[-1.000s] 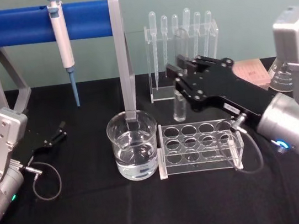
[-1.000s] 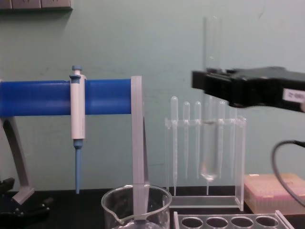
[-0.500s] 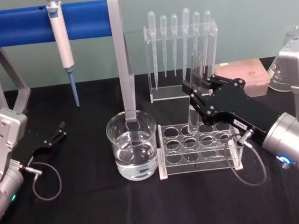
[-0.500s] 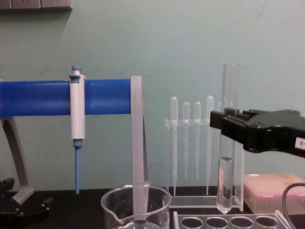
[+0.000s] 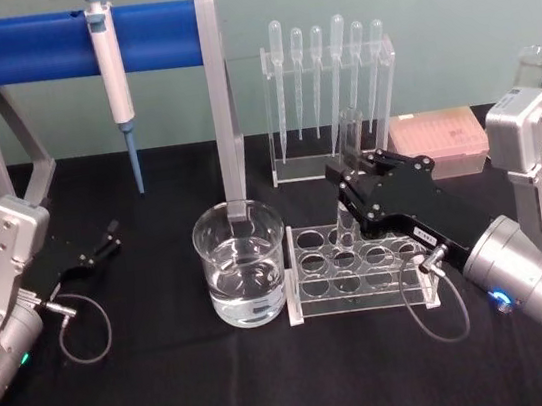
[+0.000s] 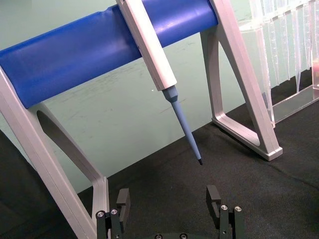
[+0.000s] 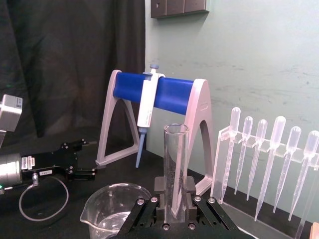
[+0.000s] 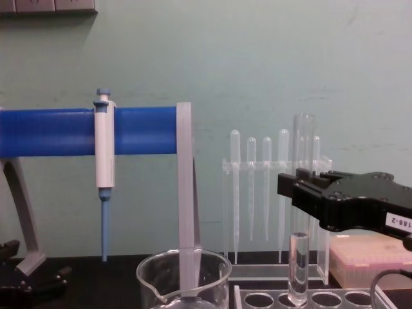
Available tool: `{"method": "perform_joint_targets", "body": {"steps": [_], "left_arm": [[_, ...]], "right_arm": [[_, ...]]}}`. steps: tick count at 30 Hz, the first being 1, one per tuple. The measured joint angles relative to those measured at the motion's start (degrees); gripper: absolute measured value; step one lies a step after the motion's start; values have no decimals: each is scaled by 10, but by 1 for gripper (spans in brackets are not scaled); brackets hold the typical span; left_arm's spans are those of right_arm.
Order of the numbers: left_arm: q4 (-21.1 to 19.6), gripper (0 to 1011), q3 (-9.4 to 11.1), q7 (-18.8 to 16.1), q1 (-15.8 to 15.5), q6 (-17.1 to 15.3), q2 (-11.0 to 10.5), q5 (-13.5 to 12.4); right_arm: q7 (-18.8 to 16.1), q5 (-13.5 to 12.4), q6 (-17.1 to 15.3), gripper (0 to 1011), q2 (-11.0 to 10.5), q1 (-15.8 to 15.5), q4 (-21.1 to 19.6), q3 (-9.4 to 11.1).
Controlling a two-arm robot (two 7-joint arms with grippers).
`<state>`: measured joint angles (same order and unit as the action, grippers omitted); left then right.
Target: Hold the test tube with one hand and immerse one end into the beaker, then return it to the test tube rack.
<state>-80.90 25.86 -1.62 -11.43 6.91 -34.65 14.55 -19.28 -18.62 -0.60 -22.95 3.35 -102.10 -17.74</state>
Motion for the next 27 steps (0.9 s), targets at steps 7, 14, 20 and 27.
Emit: {"method": "perform_joint_targets", "body": {"steps": [7,14,20,27], "left_arm": [[0,1000,0,0,0,0,0,0],[0,1000,0,0,0,0,0,0],[0,1000,0,0,0,0,0,0],[0,1000,0,0,0,0,0,0]], "right_arm": [[-1,5,5,228,5,-1,10,-1],[-4,9,12,228,9,-1,22,-2],[-6,11,14,227,11,-4,27,-3],[-6,17,19,228,11,-10,33,-4]]}}
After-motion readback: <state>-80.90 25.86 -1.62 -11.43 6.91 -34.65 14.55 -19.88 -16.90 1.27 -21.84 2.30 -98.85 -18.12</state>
